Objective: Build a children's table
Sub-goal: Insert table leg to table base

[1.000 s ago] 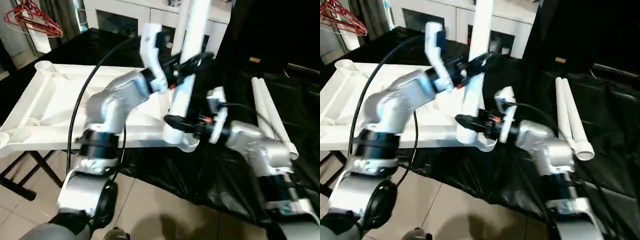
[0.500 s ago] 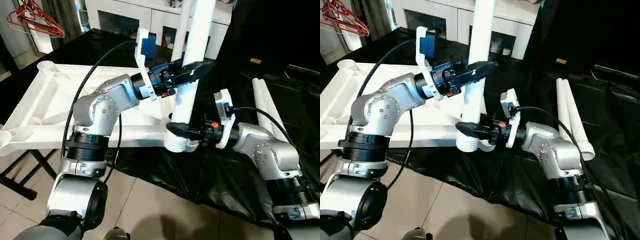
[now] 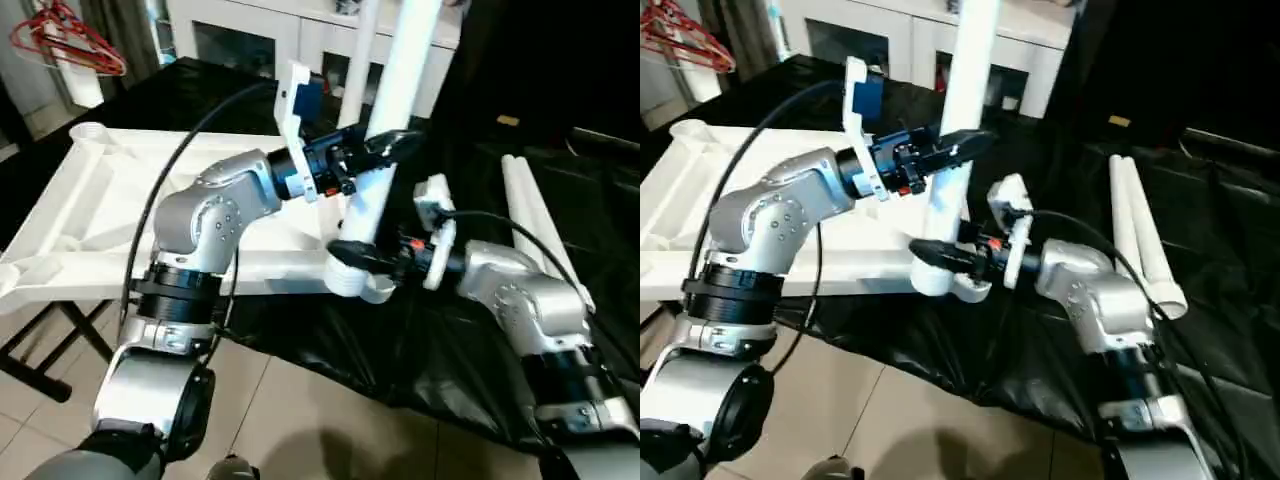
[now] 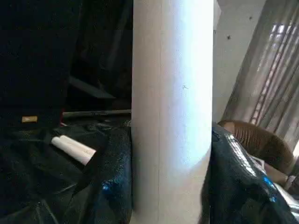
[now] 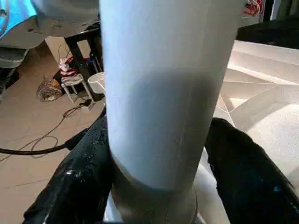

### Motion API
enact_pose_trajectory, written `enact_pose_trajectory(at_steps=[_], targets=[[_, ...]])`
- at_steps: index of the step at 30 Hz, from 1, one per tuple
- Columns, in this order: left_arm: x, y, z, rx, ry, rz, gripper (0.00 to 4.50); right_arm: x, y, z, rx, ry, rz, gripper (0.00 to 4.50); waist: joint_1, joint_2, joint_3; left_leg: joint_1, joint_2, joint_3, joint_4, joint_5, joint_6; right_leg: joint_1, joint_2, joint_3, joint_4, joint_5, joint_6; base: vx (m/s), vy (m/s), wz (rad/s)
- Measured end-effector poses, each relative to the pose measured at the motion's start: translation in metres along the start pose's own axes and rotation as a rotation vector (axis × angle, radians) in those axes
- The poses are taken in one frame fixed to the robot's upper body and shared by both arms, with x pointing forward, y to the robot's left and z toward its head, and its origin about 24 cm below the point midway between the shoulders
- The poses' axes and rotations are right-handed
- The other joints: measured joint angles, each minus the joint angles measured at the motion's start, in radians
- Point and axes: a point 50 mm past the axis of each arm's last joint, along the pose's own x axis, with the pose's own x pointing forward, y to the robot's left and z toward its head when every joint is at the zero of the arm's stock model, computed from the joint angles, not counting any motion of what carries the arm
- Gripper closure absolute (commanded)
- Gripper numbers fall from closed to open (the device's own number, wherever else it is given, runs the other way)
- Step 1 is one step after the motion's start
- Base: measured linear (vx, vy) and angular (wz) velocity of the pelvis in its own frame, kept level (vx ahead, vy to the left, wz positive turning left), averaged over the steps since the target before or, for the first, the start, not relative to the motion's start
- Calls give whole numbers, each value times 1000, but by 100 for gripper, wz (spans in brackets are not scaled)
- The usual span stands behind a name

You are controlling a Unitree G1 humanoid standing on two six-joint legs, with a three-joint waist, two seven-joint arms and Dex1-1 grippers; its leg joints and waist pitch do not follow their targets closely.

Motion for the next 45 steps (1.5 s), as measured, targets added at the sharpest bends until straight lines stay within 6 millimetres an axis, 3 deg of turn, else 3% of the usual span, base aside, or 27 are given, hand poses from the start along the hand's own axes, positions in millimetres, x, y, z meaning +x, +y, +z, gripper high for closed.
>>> enact_pose_trajectory(at_steps=[15,26,31,32,33,45], targets=[[2,-2,-12,-2,30,-2,268,1,0,3,28,25,20,152,1,0,0,0,0,0,0,0,0,0,0,0,0,0,0,0,0,0],[2,-2,-12,6,29,1,269,0,1,1,49,34,37,241,1,0,0,0,0,0,0,0,0,0,0,0,0,0,0,0,0,0],[2,-1,-12,5,32,4,269,-1,1,1,46,42,38,248,1,0,0,0,0,0,0,0,0,0,0,0,0,0,0,0,0,0],[2,-1,-13,4,32,4,269,-1,1,1,50,44,39,201,1,0,0,0,0,0,0,0,0,0,0,0,0,0,0,0,0,0],[2,-1,-13,1,34,5,269,-1,1,0,61,48,41,189,1,0,0,0,0,0,0,0,0,0,0,0,0,0,0,0,0,0],[-1,2,-12,14,34,17,269,-4,-1,-6,73,69,6,177,1,0,0,0,0,0,0,0,0,0,0,0,0,0,0,0,0,0]])
